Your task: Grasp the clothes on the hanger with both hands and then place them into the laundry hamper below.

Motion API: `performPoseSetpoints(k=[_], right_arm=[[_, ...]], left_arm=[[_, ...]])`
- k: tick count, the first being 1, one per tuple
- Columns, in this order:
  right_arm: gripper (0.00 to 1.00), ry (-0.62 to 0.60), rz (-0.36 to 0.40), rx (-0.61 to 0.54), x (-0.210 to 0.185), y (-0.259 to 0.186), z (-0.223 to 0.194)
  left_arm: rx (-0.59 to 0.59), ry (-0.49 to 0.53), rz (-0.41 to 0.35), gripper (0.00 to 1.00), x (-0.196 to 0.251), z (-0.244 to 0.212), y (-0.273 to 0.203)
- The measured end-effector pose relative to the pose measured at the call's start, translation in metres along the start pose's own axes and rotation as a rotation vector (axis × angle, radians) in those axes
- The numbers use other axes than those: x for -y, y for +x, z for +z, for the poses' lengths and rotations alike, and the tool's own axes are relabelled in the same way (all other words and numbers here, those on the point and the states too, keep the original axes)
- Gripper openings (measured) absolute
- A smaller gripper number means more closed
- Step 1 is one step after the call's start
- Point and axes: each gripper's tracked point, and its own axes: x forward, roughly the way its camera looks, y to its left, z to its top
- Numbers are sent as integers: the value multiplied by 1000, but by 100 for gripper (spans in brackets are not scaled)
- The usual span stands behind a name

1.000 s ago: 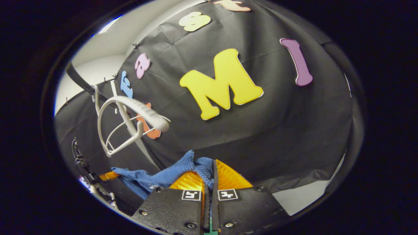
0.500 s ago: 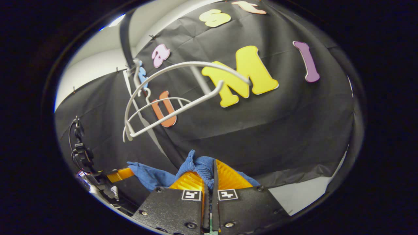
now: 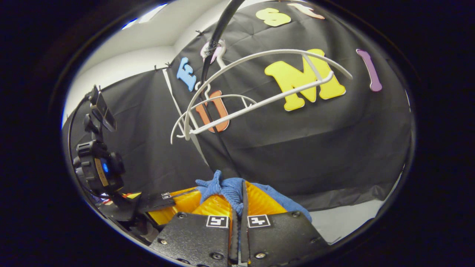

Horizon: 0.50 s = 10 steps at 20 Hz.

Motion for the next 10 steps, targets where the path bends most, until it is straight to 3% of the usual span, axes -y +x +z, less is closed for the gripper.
performPoseSetpoints(k=[2,3,4,10], right_arm=[[6,26,-7,-21,6,4,-15],[5,29,-12,-33,10,4,-22],[6,33,-17,-44,15,5,-30],[6,53,-65,-156,48,14,-92]], left_arm=[[-17,17,-3,0,0,-11,5],[-26,24,-3,6,-1,-18,7],[-36,24,-6,0,-2,-26,10],[-125,-21,-9,0,-4,-95,26]])
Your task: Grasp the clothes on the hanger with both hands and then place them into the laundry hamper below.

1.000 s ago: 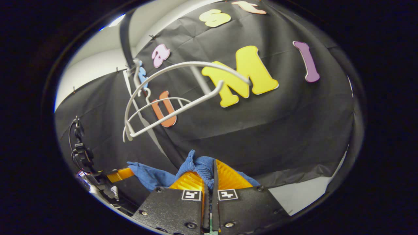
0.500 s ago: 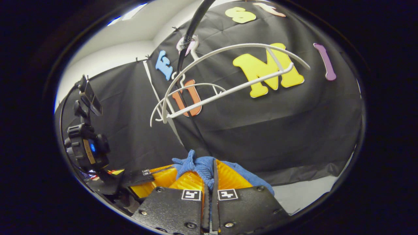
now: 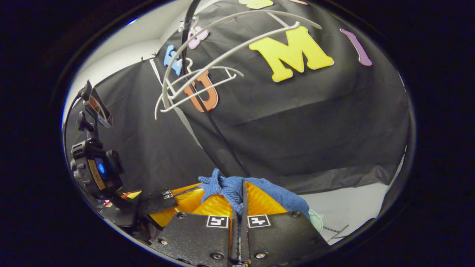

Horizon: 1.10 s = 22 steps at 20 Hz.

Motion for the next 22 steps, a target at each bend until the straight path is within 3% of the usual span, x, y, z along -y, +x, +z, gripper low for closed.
performPoseSetpoints(k=[15,21,22], right_arm=[[6,-29,-156,-374,89,34,-168],[8,-49,-215,-419,105,36,-186],[9,-43,-223,-418,108,35,-187]], left_arm=[[-335,-192,44,1,-11,-196,29],[-413,-162,104,1,-23,-216,25],[-417,-148,110,7,-26,-218,25]])
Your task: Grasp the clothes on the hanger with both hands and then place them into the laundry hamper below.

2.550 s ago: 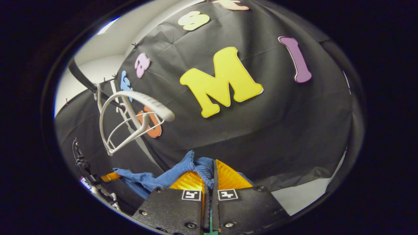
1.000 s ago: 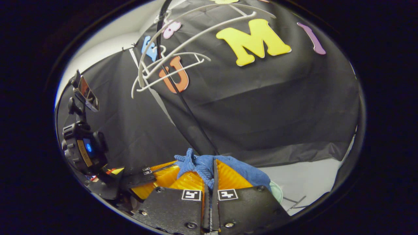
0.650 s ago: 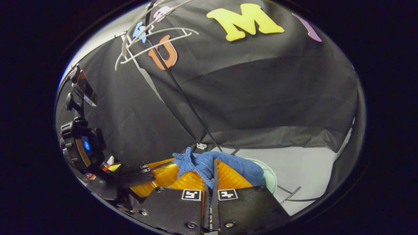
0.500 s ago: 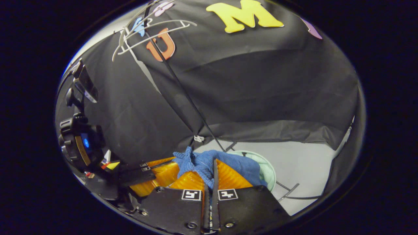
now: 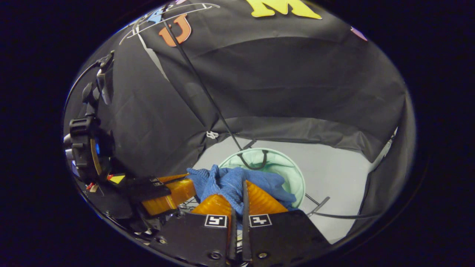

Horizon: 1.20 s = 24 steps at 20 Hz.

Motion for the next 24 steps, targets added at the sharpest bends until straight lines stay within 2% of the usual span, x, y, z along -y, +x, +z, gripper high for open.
performPoseSetpoints(k=[1,2,4,5,6,7,8,9,10,12,14,15,16,17,20,21,24], right_arm=[[11,2,-6,3,2,-3,-1],[12,5,-15,10,6,-2,-1],[20,24,-32,29,12,-5,2],[36,42,-35,37,14,-6,1],[47,54,-39,45,15,-9,1],[71,53,-49,54,18,-13,1],[76,44,-64,61,22,-19,-2],[78,40,-73,66,26,-25,-5],[79,37,-84,71,29,-30,-8],[80,48,-91,94,33,-42,-9],[80,62,-101,117,32,-51,-6],[85,68,-102,120,32,-54,-8],[86,78,-103,123,31,-58,-10],[94,81,-104,128,29,-62,-11],[94,48,-135,162,24,-83,-9],[94,28,-148,184,21,-93,-8],[94,-36,-170,274,4,-140,12]], left_arm=[[-2,10,-4,3,1,-3,-2],[-8,21,5,5,-3,-5,2],[3,35,-4,51,-4,-4,-3],[1,30,4,75,-7,-4,-2],[3,25,18,100,-9,-5,-4],[9,27,29,97,-12,-5,-5],[10,33,40,97,-17,-7,-7],[6,38,43,100,-23,-11,-8],[8,42,49,97,-27,-12,-9],[23,42,54,100,-32,-15,-17],[34,44,59,97,-34,-21,-30],[37,43,61,97,-33,-23,-34],[39,37,60,97,-32,-24,-39],[47,30,55,97,-31,-22,-44],[82,43,65,97,-26,-15,-64],[108,57,65,100,-23,-8,-76],[208,117,72,97,-15,16,-118]])
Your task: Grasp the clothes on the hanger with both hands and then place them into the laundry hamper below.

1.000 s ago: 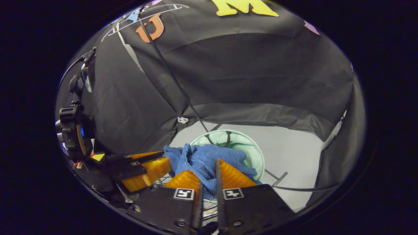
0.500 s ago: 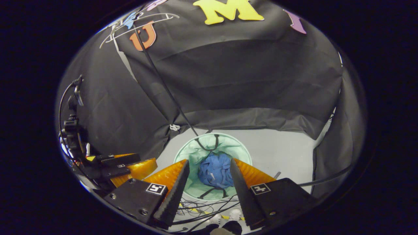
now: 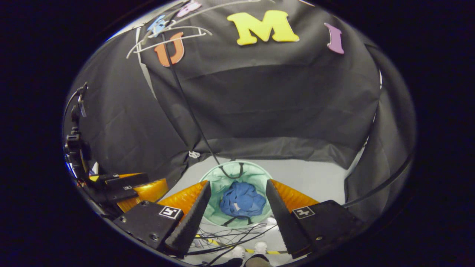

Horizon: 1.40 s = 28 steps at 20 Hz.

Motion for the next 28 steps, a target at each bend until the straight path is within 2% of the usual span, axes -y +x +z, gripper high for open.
performPoseSetpoints(k=[3,4,6,8,9,10,11,12,14,16,19,24,28], right_arm=[[94,-78,-23,132,-2,-71,39],[94,-98,-30,176,-2,-94,49],[94,-129,-56,275,0,-144,78],[95,-133,-74,362,0,-193,101],[98,-123,-73,408,3,-213,108],[99,-114,-67,445,5,-234,116],[100,-110,-61,481,7,-255,118],[100,-113,-54,516,9,-276,122],[100,-113,-43,577,15,-319,129],[100,-108,-43,619,23,-356,126],[100,-81,-12,688,30,-407,118],[99,-81,-28,715,39,-445,95],[100,-72,-106,739,37,-462,76]], left_arm=[[138,56,-8,100,8,46,-47],[181,70,-22,97,12,60,-67],[278,89,-34,97,24,94,-106],[361,105,-20,97,29,117,-148],[403,115,-9,92,33,130,-172],[447,129,6,92,35,141,-197],[487,139,23,100,33,154,-216],[522,147,42,97,35,161,-237],[564,128,65,92,41,164,-271],[577,83,94,100,46,165,-302],[607,80,181,100,46,146,-360],[598,77,220,98,42,112,-405],[607,82,214,97,23,96,-419]])
